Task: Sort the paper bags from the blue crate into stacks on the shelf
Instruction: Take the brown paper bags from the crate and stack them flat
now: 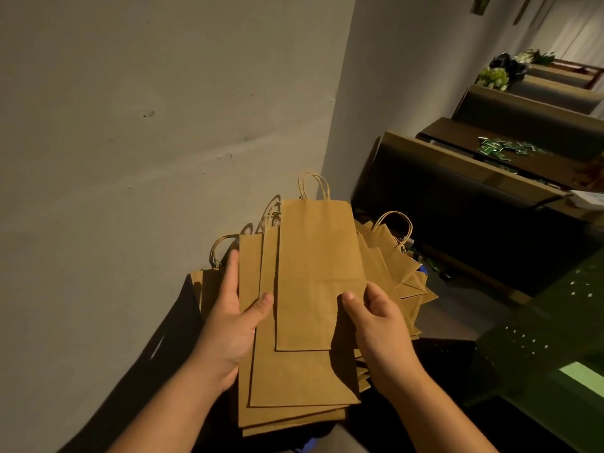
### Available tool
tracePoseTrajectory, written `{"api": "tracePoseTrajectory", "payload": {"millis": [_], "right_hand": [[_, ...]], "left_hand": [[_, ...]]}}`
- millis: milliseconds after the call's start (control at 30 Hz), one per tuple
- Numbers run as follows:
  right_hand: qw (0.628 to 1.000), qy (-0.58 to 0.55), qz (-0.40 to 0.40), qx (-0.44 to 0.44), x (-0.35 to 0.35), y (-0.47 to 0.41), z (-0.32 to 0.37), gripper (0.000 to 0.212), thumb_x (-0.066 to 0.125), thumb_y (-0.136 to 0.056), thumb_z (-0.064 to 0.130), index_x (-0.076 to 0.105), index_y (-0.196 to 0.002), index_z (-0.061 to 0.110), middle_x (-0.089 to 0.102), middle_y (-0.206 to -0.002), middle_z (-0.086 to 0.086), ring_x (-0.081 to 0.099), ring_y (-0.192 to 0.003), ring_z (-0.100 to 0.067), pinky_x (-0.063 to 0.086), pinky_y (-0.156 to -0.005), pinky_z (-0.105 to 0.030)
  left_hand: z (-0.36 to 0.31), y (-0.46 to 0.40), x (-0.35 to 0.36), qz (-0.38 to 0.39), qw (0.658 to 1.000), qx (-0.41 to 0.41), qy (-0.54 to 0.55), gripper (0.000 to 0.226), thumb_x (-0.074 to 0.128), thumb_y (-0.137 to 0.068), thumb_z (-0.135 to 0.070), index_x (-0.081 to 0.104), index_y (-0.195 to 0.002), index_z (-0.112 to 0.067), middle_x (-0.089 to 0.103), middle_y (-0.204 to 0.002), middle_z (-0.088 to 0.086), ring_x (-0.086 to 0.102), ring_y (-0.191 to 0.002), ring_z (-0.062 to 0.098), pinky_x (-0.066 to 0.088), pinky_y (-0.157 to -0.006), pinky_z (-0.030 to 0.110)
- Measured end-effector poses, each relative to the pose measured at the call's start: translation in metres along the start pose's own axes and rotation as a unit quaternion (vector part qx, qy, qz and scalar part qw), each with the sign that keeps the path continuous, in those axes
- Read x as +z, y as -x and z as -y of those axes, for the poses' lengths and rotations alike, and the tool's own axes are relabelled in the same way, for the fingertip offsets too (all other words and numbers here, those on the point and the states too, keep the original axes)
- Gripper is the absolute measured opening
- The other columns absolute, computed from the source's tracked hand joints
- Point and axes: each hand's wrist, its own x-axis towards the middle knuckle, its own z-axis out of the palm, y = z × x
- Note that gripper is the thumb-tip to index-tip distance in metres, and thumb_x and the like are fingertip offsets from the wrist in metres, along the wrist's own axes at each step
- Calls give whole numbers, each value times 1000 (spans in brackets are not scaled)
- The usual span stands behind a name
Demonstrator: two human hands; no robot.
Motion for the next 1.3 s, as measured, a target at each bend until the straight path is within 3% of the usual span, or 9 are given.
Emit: {"api": "tracePoseTrajectory", "payload": {"millis": [200, 367, 467, 633, 800, 933, 1000, 1100, 1300], "right_hand": [[997, 32, 38, 54, 0, 9, -6, 13, 62, -102, 26, 68, -104, 15, 66, -83, -2, 60, -76, -16, 49, -70, -33], [990, 29, 98, 96, 6, 17, -13, 37, 65, -97, 21, 57, -129, 39, 72, -114, 6, 70, -104, -18, 58, -94, -45], [993, -4, 74, 96, 3, 14, -11, 45, 68, -96, 31, 50, -137, 37, 73, -117, 6, 72, -103, -17, 58, -91, -39], [996, -5, 58, 66, 1, 14, -1, 29, 64, -100, 31, 54, -128, 32, 73, -111, 8, 73, -89, -6, 55, -71, -22], [995, 41, 88, 34, -2, 21, 4, 14, 64, -99, 28, 54, -110, 31, 71, -107, 4, 71, -97, -18, 59, -89, -41], [981, 129, 137, 43, -9, 19, 4, 18, 59, -99, 48, 54, -106, 33, 70, -108, 0, 66, -93, -14, 56, -86, -36], [974, 154, 163, 39, -18, 12, 2, 42, 55, -98, 59, 55, -131, 33, 67, -121, 5, 64, -106, -11, 54, -90, -31], [977, 194, 91, 7, -34, -11, 6, 50, 55, -100, 55, 55, -140, 25, 66, -119, 4, 65, -97, -8, 51, -71, -22], [937, 349, 4, 35, -49, -61, -2, 56, 58, -98, 54, 54, -134, 12, 65, -94, 4, 67, -83, -11, 57, -68, -28]], "left_hand": [[5, -6, -9, -25, 993, -64, 101, 52, 51, -106, -19, 40, -153, -36, 69, -132, 0, 65, -123, 23, 50, -104, 53], [2, -2, 5, -20, 995, -79, 49, 46, 61, -100, -23, 45, -141, -39, 72, -122, -5, 70, -110, 17, 57, -77, 34], [5, 2, 16, -11, 995, -93, 27, 42, 58, -101, -12, 52, -134, -37, 76, -115, -4, 73, -103, 16, 57, -73, 31], [2, 17, 36, -25, 987, -142, 74, 67, 58, -102, -31, 25, -160, -32, 67, -116, -1, 66, -100, 18, 52, -73, 37], [5, 25, 35, -34, 982, -180, 43, 113, 78, -72, -49, 10, -162, -41, 54, -148, 8, 53, -130, 33, 47, -101, 55], [10, 41, 34, -39, 981, -181, 50, 94, 79, -74, -37, 34, -156, -35, 69, -128, 7, 65, -116, 31, 53, -95, 54], [13, 46, 30, -51, 983, -168, 51, 68, 77, -83, -30, 48, -144, -34, 75, -115, 7, 70, -107, 32, 57, -85, 52], [13, 51, 20, -68, 986, -146, 49, 42, 75, -87, -23, 58, -121, -40, 79, -101, 3, 73, -101, 31, 57, -78, 49], [9, 41, -4, -78, 986, -139, 51, 47, 75, -83, -25, 62, -128, -32, 79, -104, 8, 73, -102, 35, 57, -86, 54]]}}
